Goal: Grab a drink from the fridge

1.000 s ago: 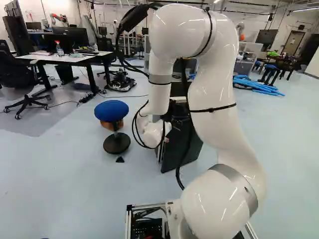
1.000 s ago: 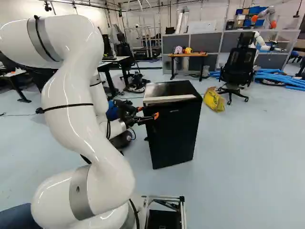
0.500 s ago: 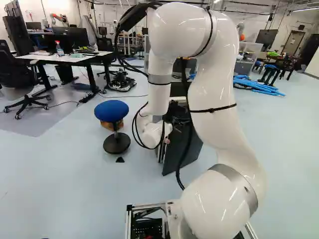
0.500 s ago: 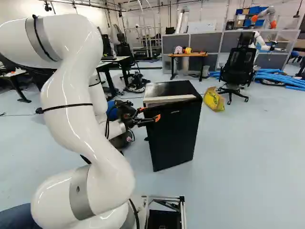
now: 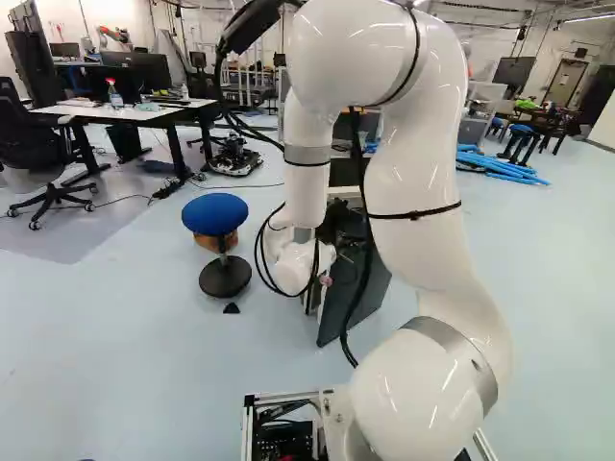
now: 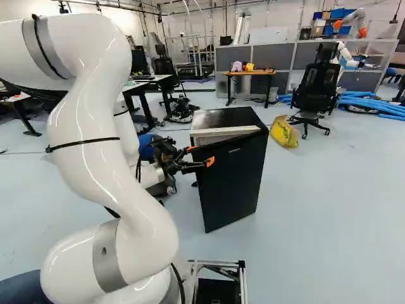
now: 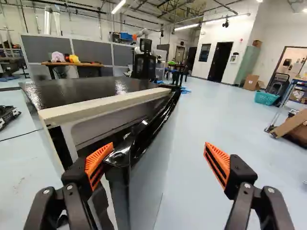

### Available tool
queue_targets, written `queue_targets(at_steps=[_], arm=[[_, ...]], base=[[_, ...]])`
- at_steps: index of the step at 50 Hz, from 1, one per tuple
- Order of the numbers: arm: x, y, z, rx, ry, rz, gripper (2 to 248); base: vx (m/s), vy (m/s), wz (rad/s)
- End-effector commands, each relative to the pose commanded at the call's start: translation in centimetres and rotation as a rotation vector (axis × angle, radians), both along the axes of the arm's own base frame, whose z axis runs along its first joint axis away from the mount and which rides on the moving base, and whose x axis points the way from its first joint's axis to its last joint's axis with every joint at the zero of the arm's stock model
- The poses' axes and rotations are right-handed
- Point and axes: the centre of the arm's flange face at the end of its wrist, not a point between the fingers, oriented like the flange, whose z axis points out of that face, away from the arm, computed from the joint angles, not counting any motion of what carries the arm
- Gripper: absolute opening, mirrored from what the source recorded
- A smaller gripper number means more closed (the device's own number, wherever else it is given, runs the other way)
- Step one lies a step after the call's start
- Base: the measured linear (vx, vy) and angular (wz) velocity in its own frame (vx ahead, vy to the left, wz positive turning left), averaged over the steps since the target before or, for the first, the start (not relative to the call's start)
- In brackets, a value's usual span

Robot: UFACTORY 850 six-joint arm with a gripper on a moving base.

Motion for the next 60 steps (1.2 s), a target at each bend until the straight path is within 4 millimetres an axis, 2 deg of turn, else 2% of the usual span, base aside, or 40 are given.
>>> queue_targets(at_steps=[60], arm=[[-6.5,-2.2,0.5,-0.063,0.042,-0.243,247]], base=[[0.000,0.000,0.000]])
